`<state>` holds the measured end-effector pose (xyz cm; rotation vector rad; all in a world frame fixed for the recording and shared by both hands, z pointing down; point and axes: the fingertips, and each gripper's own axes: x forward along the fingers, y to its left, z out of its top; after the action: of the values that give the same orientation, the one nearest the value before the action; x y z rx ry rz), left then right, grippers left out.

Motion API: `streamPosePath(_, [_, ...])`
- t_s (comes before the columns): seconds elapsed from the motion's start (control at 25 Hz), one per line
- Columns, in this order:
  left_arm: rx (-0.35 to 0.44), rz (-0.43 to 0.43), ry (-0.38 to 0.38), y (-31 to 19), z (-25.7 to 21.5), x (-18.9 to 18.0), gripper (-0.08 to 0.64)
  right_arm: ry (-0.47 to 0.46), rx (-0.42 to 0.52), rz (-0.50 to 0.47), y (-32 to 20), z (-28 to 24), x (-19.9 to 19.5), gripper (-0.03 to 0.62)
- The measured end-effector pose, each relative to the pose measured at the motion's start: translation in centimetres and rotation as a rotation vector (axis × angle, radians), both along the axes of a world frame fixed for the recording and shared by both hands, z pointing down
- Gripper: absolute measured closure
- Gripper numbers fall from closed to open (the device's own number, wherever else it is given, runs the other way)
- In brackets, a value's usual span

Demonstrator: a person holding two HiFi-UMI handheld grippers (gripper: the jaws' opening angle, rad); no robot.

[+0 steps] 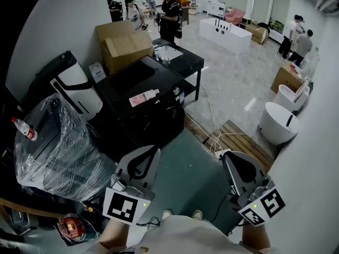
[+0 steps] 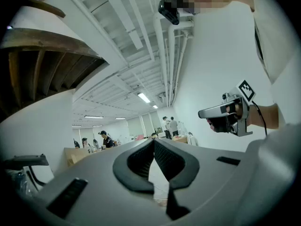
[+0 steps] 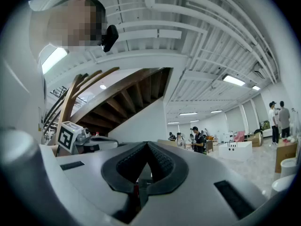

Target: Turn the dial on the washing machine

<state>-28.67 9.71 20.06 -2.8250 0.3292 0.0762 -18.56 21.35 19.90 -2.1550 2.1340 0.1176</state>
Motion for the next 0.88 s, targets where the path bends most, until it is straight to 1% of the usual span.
streamPosePath(0.12, [-0.034,-0.004,-0.025,1.0,0.6,0.7,0.541,-0.015,-0.027,0.030,1.2,0.5,1.3,0.565])
streamPosePath(0.28, [-0.026,-0.004,-0.030,1.2,0.6,1.6,0.541,-0.009,-0.046,0.043,1.5,1.0,2.3,0.565])
streamPosePath(0.4, [-0.025,-0.001,-0.051,1.7,1.0,2.3,0.541,-0.002,-0.053,0.041,2.1,1.2,2.9,0.565])
streamPosePath(0.48, [-0.024,0.006,-0.068,2.4,1.3,3.0,0.541,0.001,-0.048,0.047,2.7,1.1,3.5,0.565])
streamPosePath(0.64, [-0.013,0.015,-0.070,4.1,0.9,4.3,0.541,0.013,-0.029,0.066,4.4,0.6,5.0,0.565])
streamPosePath(0.88, [-0.038,-0.003,-0.088,6.1,1.7,6.5,0.540,0.015,-0.035,0.084,6.9,1.5,7.6,0.565])
